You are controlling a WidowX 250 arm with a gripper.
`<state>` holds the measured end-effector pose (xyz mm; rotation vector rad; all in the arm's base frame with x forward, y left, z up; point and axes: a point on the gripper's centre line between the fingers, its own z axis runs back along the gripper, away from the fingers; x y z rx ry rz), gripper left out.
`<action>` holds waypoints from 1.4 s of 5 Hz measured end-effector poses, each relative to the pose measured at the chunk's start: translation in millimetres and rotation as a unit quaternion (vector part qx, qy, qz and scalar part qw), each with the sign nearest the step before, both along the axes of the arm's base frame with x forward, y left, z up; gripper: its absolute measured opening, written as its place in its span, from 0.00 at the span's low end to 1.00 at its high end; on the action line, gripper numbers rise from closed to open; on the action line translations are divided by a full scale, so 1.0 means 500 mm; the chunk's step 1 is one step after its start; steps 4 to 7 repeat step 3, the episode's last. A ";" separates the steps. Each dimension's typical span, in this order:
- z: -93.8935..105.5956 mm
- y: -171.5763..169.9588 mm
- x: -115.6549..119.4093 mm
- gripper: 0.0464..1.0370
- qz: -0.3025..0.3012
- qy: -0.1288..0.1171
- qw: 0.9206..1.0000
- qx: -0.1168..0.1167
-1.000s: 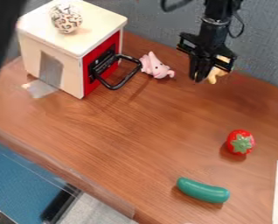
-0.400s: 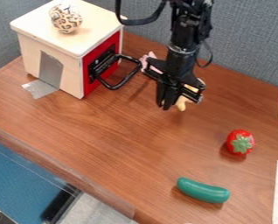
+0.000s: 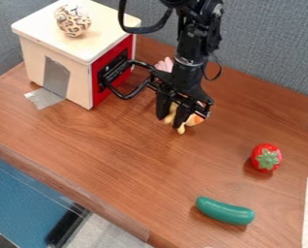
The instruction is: Put the yellow doll at the centre of the table
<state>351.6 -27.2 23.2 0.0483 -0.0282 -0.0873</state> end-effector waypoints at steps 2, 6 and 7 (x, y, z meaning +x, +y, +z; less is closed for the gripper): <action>0.093 -0.001 0.005 0.97 -0.003 -0.071 0.997 -0.011; 0.099 0.012 0.006 0.97 0.003 -0.072 0.997 -0.014; 0.099 0.012 0.006 0.97 0.003 -0.072 0.997 -0.014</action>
